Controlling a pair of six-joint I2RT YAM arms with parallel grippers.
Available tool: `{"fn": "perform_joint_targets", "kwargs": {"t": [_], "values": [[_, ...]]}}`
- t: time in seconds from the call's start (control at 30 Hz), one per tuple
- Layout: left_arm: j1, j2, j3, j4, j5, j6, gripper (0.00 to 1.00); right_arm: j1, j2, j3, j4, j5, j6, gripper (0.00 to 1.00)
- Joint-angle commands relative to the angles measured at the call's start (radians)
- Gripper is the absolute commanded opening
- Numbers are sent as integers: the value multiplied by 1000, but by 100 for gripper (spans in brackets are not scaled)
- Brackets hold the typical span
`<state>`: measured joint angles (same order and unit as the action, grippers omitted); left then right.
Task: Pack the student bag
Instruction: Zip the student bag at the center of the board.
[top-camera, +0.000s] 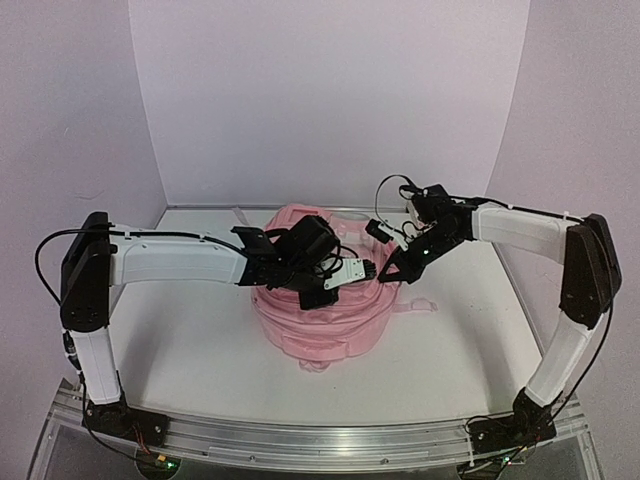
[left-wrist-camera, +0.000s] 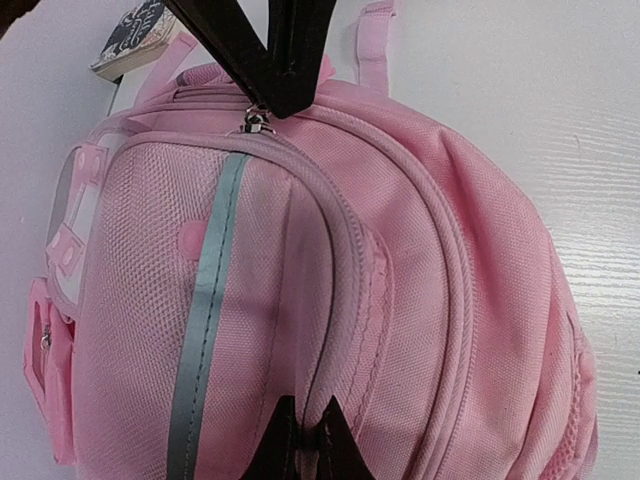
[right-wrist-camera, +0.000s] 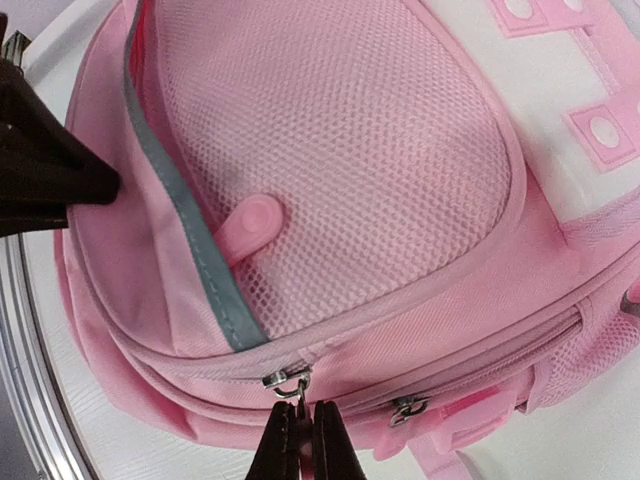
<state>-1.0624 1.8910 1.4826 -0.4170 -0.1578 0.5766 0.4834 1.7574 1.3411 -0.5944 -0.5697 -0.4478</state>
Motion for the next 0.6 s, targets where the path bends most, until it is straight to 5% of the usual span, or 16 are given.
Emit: {"fn": "perform_joint_targets", "kwargs": {"t": [0.0, 0.43, 0.57], "values": [[-1, -67, -35, -158, 15, -18, 0, -87, 95, 130, -23, 109, 42, 0], [-1, -88, -21, -192, -26, -145, 0, -80, 55, 89, -33, -37, 107, 1], [-17, -71, 25, -237, 19, -197, 0, -72, 52, 107, -34, -48, 166, 43]]}}
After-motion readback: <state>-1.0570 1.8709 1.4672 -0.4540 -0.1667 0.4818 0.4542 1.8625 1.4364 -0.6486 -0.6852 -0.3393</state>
